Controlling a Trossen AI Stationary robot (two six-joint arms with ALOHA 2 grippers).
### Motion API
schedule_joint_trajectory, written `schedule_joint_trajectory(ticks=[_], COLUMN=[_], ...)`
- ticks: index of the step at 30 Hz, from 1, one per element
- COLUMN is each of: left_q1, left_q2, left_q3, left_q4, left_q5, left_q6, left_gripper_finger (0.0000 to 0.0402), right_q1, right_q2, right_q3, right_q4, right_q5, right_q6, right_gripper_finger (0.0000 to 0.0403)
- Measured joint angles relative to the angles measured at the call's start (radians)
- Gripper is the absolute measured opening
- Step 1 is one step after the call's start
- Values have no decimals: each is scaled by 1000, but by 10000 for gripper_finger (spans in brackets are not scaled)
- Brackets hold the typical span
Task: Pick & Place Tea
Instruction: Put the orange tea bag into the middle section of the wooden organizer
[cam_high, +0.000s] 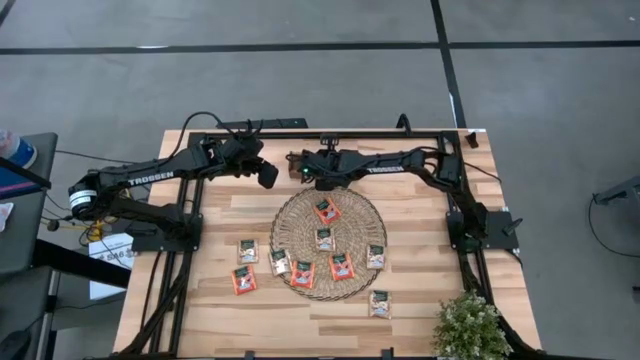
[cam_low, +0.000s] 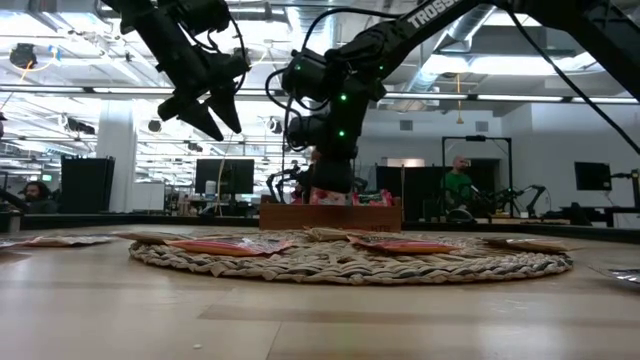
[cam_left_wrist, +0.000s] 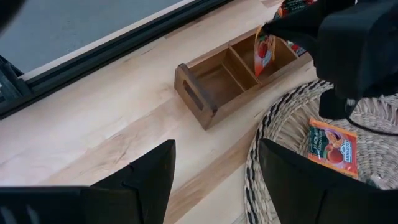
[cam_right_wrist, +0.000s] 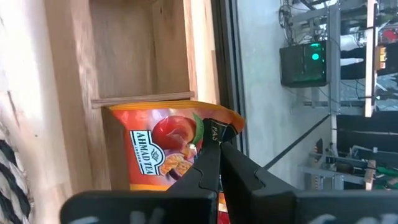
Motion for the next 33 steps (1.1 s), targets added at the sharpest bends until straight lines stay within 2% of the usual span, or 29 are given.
schedule_joint_trajectory(ticks=[17, 29, 33], left_q1=[0, 0, 0], left_q2=[0, 0, 0], left_q3=[0, 0, 0], left_q4=[0, 0, 0], left_q5=[15, 35, 37], left_q6=[1, 1, 1], left_gripper_finger=[223, 223, 223], right_q1=[-15, -15, -15], right_q2=[0, 0, -1], right_q3=[0, 0, 0], right_q4=[-8, -4, -6], right_q5=[1, 8, 103], right_q6=[-13, -15, -16], right_gripper_finger=[4, 77, 86])
